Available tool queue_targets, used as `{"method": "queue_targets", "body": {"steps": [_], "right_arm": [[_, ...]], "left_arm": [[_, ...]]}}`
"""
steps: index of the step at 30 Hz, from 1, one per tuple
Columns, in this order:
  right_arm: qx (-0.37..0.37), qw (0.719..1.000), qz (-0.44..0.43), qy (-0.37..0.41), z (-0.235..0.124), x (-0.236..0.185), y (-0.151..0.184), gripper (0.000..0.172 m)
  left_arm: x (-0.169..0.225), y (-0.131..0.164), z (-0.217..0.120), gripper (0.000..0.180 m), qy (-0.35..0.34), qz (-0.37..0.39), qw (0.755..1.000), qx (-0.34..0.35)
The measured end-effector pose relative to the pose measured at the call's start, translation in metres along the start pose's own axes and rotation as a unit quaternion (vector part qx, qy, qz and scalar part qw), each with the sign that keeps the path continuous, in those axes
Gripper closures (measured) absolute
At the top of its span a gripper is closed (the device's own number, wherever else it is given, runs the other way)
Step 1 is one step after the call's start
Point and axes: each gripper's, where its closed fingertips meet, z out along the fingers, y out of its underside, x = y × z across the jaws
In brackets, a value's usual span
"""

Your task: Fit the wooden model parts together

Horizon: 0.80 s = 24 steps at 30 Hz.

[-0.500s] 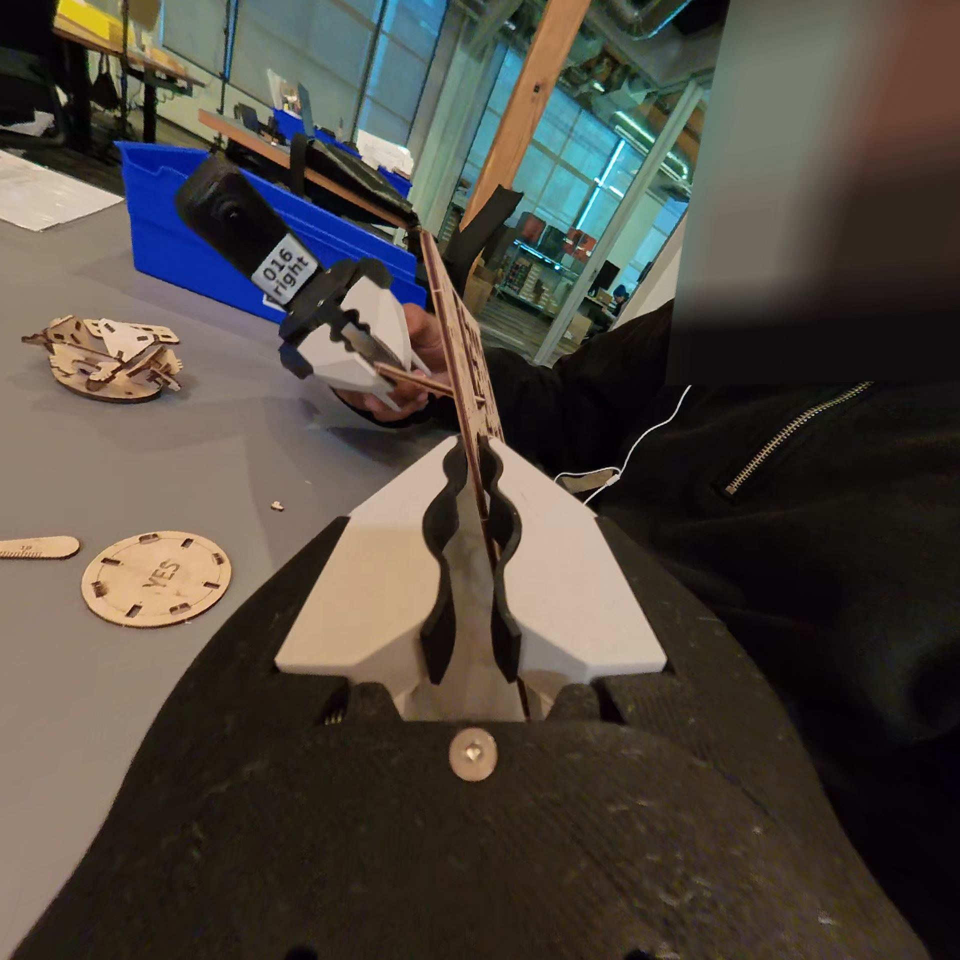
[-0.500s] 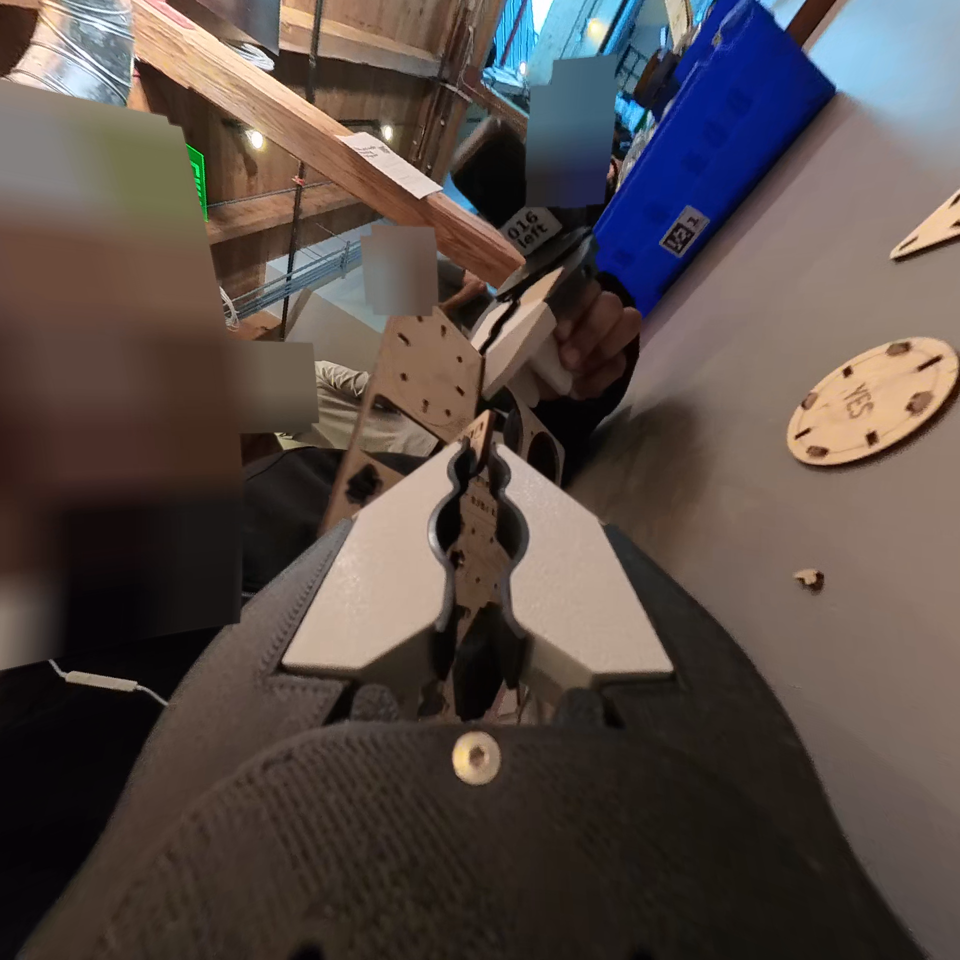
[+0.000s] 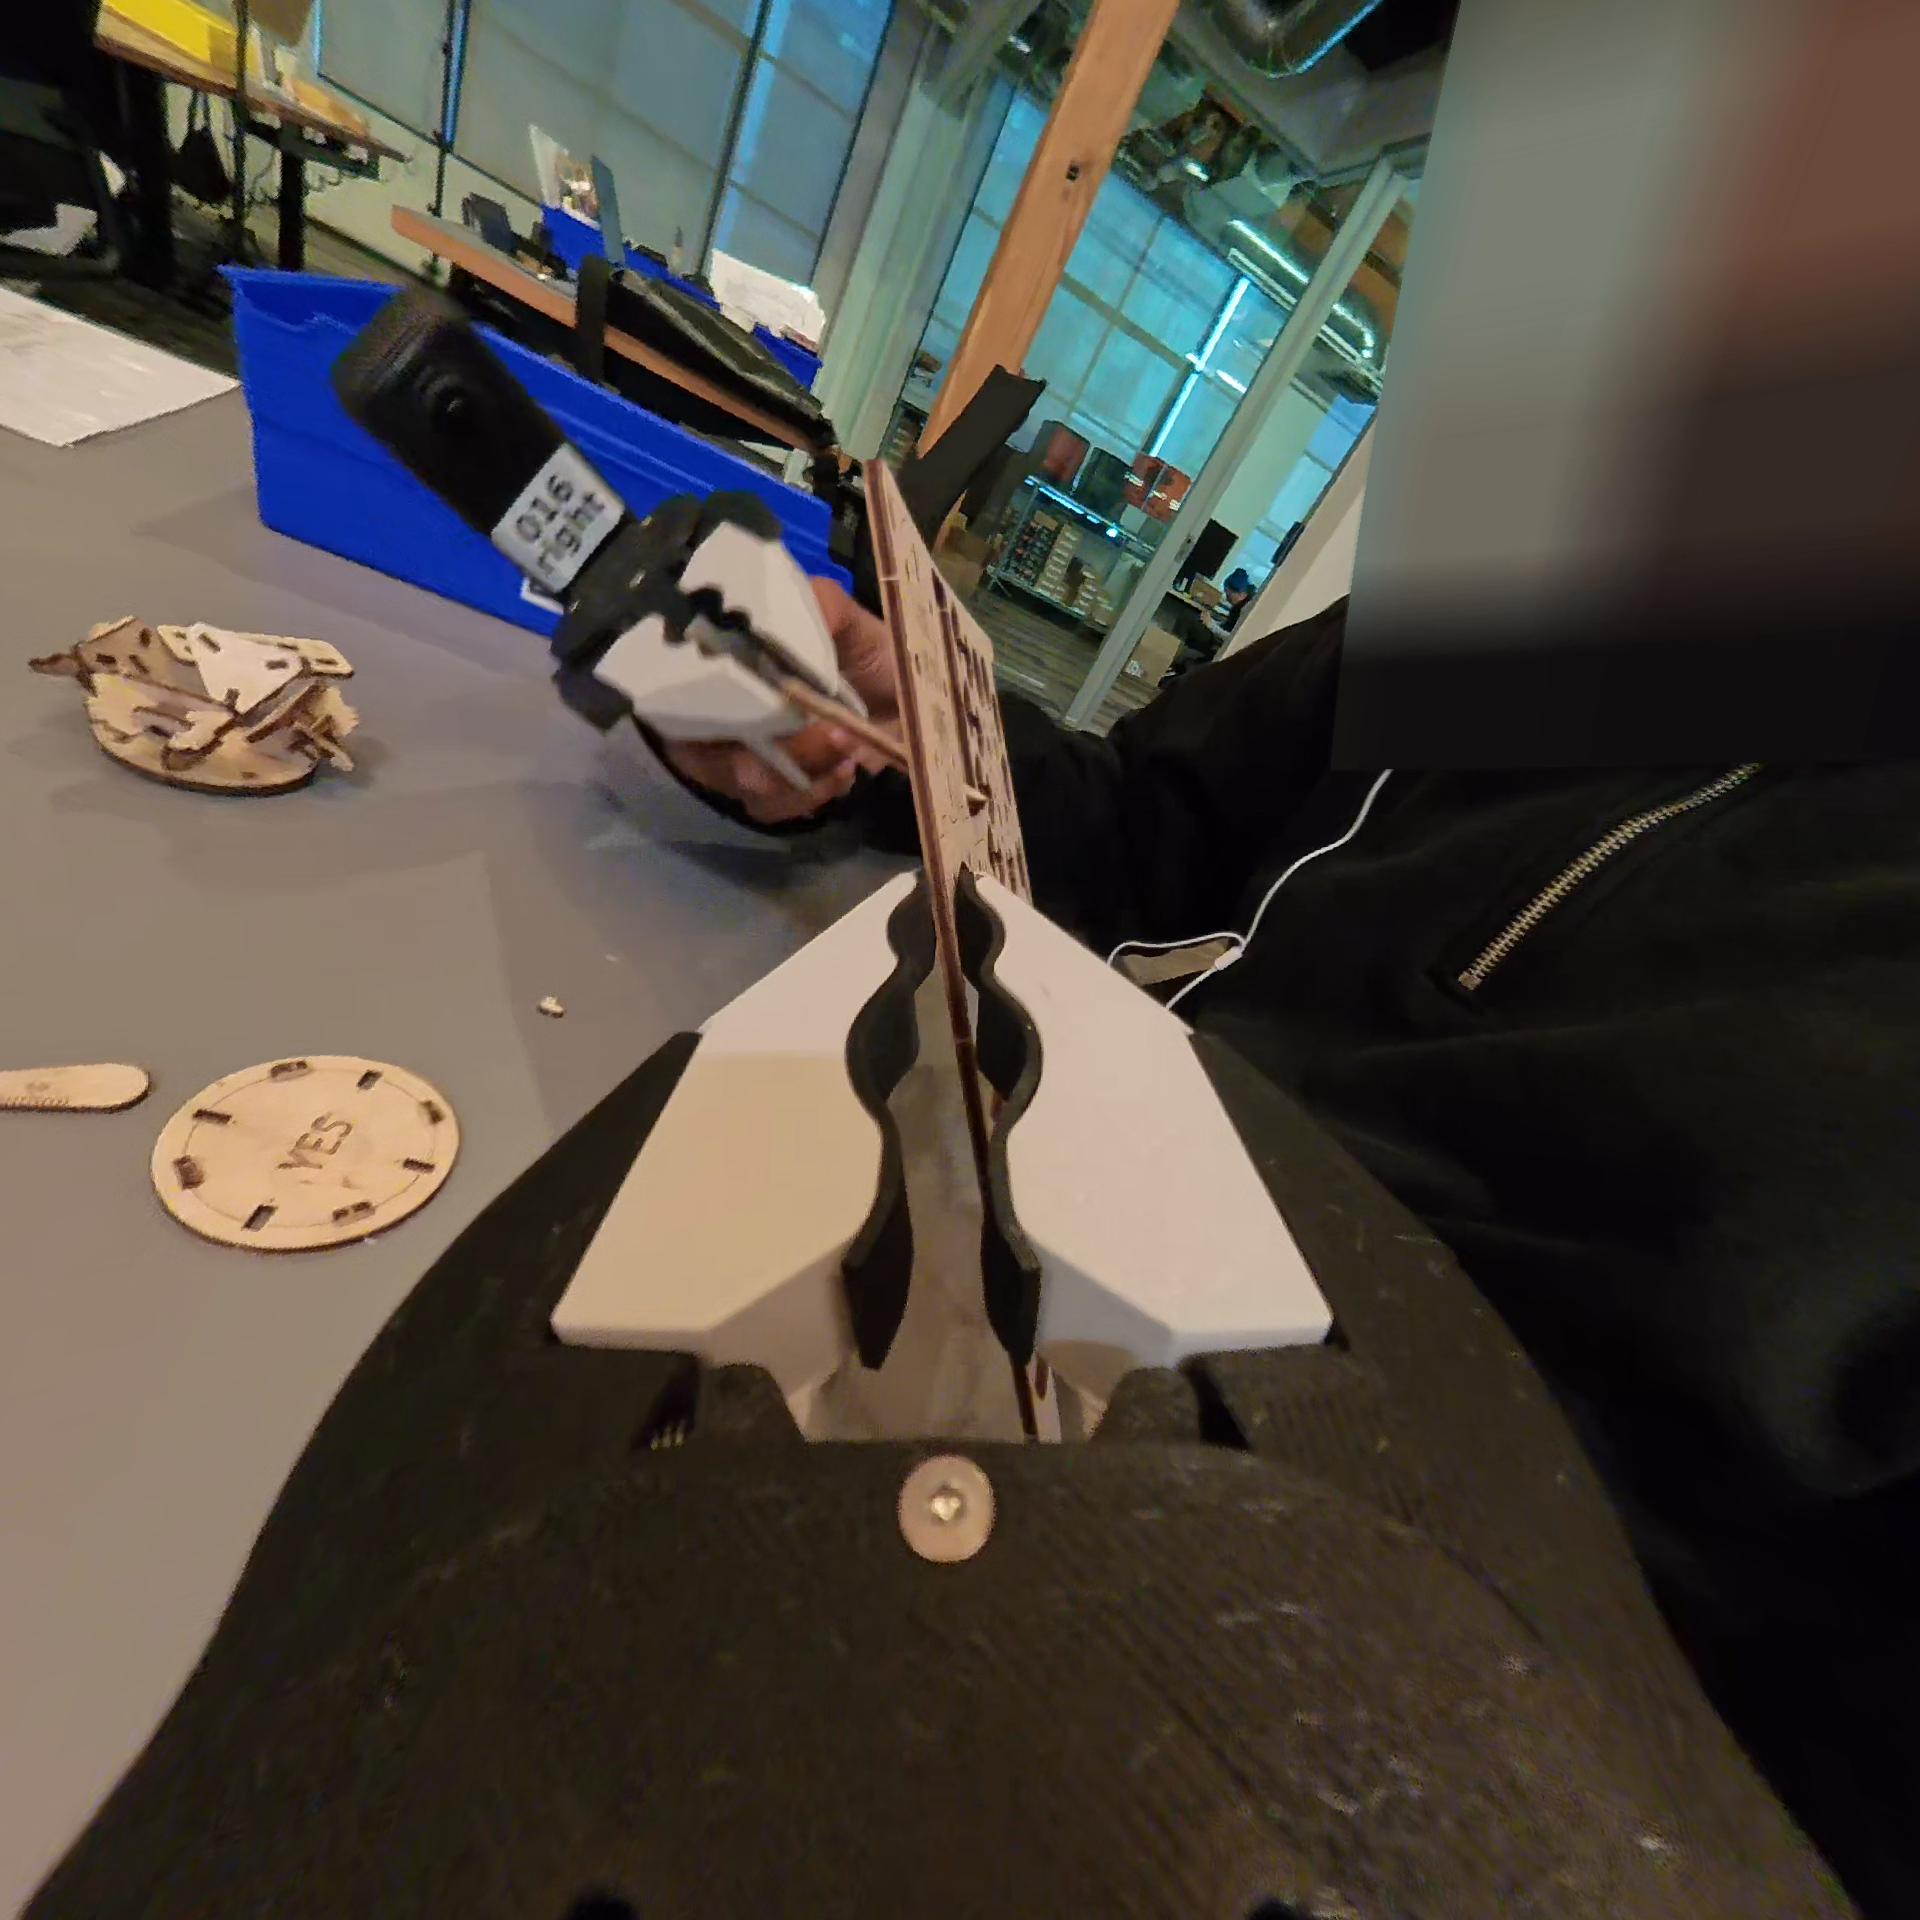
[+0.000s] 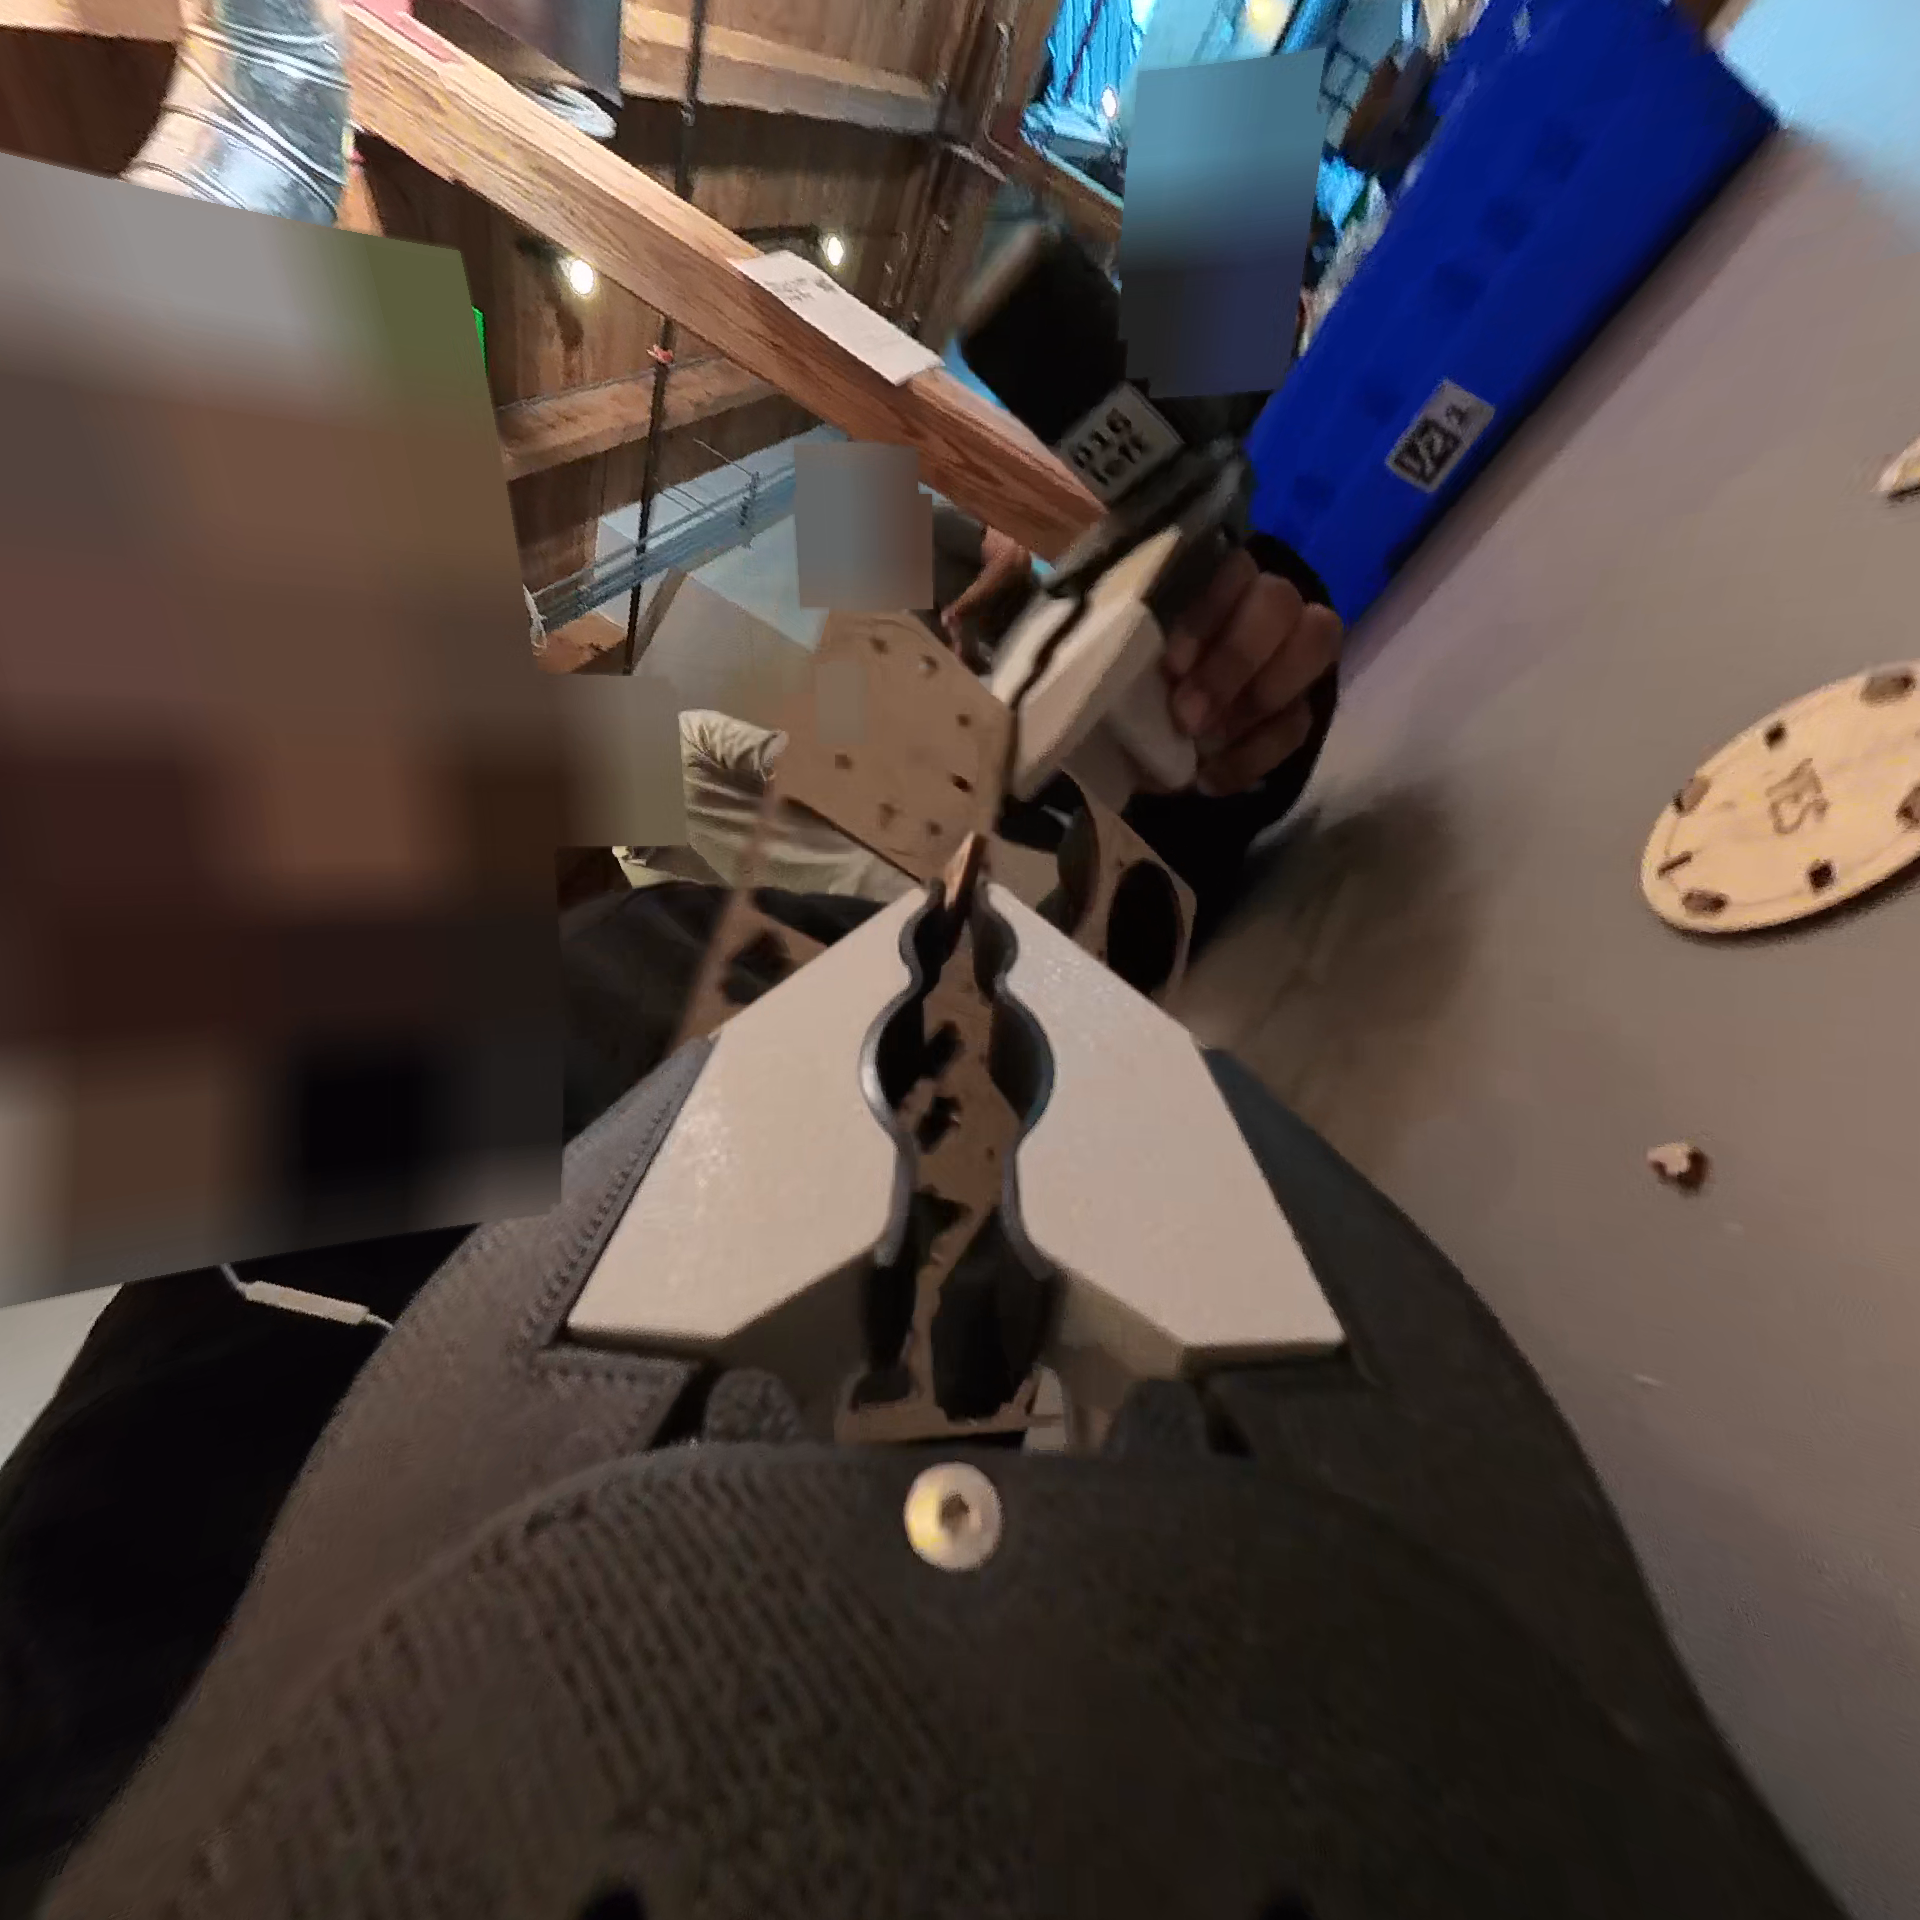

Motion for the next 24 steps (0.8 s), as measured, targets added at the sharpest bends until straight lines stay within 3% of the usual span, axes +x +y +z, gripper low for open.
{"method": "queue_targets", "body": {"steps": [6, 14, 19, 24], "right_arm": [[0.049, 0.998, -0.047, -0.003, -0.019, -0.016, -0.020, 0.172], [0.023, 0.990, -0.079, 0.117, -0.024, 0.013, -0.017, 0.172], [-0.011, 0.934, -0.177, 0.310, -0.061, 0.037, -0.025, 0.172], [-0.028, 0.900, -0.206, 0.382, -0.079, 0.048, -0.026, 0.172]], "left_arm": [[0.000, -0.004, -0.005, 0.180, 0.010, -0.014, 1.000, 0.015], [0.015, -0.010, -0.021, 0.180, 0.042, 0.001, 0.999, 0.026], [0.023, -0.015, -0.051, 0.180, 0.039, 0.013, 0.998, 0.041], [0.009, -0.017, -0.073, 0.180, -0.003, 0.000, 0.998, 0.060]]}}
